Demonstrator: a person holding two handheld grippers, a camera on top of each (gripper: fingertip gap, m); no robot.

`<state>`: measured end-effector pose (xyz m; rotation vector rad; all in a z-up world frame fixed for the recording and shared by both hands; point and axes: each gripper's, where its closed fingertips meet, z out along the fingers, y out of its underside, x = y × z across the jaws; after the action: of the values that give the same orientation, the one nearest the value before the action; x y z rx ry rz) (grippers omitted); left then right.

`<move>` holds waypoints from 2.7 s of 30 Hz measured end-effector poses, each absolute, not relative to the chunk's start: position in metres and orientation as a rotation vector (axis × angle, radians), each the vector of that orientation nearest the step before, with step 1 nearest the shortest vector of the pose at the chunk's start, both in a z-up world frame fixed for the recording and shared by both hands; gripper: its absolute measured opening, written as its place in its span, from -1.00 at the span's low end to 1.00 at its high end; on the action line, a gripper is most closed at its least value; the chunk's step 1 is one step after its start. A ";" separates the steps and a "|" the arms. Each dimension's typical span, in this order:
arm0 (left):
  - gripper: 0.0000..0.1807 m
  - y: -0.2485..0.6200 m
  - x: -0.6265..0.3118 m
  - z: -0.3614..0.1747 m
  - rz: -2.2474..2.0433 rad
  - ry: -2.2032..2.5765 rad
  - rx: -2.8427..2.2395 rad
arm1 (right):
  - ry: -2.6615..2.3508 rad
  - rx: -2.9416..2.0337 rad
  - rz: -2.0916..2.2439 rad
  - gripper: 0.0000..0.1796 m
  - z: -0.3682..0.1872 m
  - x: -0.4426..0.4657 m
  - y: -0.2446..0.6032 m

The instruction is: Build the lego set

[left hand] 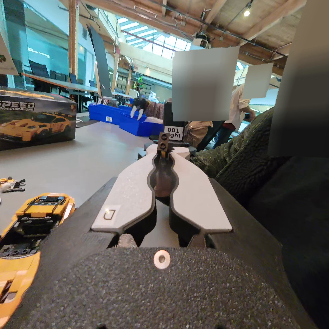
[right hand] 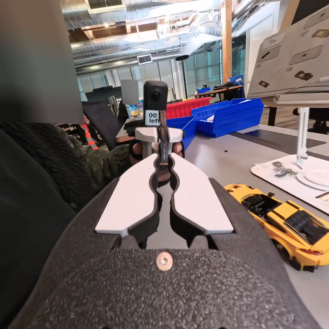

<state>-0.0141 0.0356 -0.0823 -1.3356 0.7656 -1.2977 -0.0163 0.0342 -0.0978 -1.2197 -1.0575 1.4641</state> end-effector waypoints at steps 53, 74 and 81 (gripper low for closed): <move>-0.67 0.041 -0.045 -0.140 -1.240 0.914 -1.671 | -1.800 -1.714 1.429 -0.91 -0.172 -0.009 0.035; -0.89 0.037 -0.030 -0.220 -1.401 0.727 -2.299 | -2.052 -1.065 0.220 -0.57 -0.225 -0.037 0.055; -0.68 0.034 -0.038 -0.202 -1.344 0.831 -2.175 | -1.907 -1.055 0.396 -0.81 -0.213 -0.044 0.063</move>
<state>-0.0383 0.0341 -0.2018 -2.1752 0.8311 -1.3437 -0.0438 0.0627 -0.2134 -1.0550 -1.9069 0.3965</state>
